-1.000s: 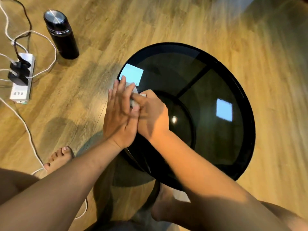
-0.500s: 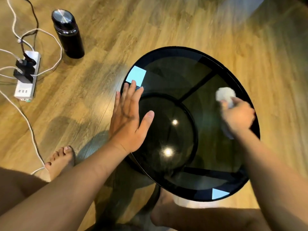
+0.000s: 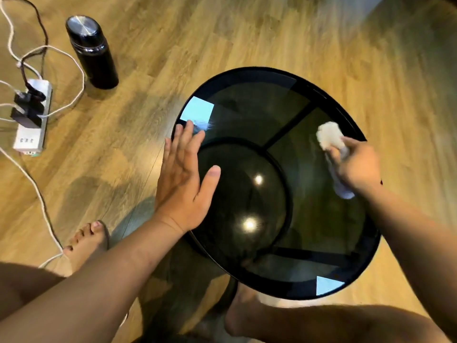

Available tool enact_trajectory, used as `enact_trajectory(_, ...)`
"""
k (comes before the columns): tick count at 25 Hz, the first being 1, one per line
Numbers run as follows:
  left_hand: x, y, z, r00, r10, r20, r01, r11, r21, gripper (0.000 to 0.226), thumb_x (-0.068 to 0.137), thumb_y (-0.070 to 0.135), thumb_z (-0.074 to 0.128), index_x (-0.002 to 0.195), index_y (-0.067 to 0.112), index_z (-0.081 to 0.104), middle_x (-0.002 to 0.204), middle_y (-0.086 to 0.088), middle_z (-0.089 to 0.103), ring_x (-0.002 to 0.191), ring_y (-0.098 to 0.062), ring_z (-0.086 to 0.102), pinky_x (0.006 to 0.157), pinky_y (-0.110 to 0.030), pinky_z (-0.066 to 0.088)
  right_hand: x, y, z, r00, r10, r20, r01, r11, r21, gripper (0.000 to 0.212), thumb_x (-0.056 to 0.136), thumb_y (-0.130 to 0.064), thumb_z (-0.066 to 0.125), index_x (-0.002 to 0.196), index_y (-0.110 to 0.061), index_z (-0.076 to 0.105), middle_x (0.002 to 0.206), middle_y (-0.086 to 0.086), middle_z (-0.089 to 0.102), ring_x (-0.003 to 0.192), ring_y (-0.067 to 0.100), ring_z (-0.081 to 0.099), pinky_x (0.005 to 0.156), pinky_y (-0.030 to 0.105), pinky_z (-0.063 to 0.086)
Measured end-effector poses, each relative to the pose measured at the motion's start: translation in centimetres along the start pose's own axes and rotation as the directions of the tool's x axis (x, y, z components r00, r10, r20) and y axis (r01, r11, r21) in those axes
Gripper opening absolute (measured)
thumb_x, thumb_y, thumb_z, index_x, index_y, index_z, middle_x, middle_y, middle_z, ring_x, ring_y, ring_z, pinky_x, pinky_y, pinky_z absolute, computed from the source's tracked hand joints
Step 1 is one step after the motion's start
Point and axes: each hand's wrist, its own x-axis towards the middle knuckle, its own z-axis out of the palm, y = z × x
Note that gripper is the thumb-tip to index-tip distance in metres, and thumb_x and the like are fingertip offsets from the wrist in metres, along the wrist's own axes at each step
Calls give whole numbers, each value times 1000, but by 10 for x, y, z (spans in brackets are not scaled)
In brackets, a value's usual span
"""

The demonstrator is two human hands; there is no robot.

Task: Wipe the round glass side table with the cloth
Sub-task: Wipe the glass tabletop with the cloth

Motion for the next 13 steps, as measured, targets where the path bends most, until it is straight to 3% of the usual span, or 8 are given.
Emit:
enact_trajectory(2, 1, 0, 0, 1000, 6, 9, -6, 1000, 2, 64, 96, 38, 36, 153, 10, 25, 167, -11, 15, 155, -22, 5, 125, -33, -6, 12, 46, -17, 975, 221, 18, -220, 975, -12, 47, 93, -37, 61, 130, -8, 62, 124, 27, 67, 118, 45, 61, 95, 45, 48)
enact_trajectory(5, 4, 2, -1, 1000, 4, 24, -4, 1000, 6, 66, 96, 40, 35, 153, 8, 25, 167, -12, 14, 155, -23, 4, 124, -29, -9, 6, -3, -7, 974, 227, -21, -226, 973, 47, 43, 93, -37, 58, 122, -6, 65, 118, 30, 67, 113, 47, 62, 93, 45, 48)
enact_trajectory(7, 5, 3, -1, 1000, 13, 18, -13, 1000, 3, 67, 96, 40, 35, 153, 6, 26, 166, -13, 15, 155, -24, 6, 124, -30, -9, -11, -70, 14, 996, 41, -77, -40, 999, 15, 41, 93, -42, 57, 119, -12, 68, 113, 26, 68, 106, 45, 65, 88, 46, 51)
enact_trajectory(9, 5, 3, -1, 1000, 12, 22, -12, 1000, -6, 69, 95, 40, 35, 153, 4, 26, 166, -14, 15, 155, -26, 7, 125, -32, -7, -44, -145, 38, 968, -243, -55, 243, 970, -6, 39, 91, -46, 55, 119, -23, 68, 111, 15, 68, 101, 38, 67, 82, 39, 52)
enact_trajectory(11, 4, 4, -2, 999, -4, 31, 5, 1000, -23, 71, 95, 40, 35, 154, 3, 24, 166, -14, 14, 155, -27, 7, 125, -31, -8, -73, -202, 54, 855, -514, 64, 508, 856, 96, 35, 91, -43, 55, 122, -33, 67, 110, 6, 64, 97, 28, 66, 77, 33, 49)
enact_trajectory(13, 4, 4, -1, 1000, 6, 21, -6, 999, -36, 69, 95, 38, 37, 154, 5, 24, 166, -13, 15, 156, -26, 8, 124, -30, -9, -64, -214, 50, 763, -643, 69, 616, 755, 226, 33, 90, -42, 58, 121, -37, 67, 106, 4, 62, 96, 24, 64, 72, 30, 46)
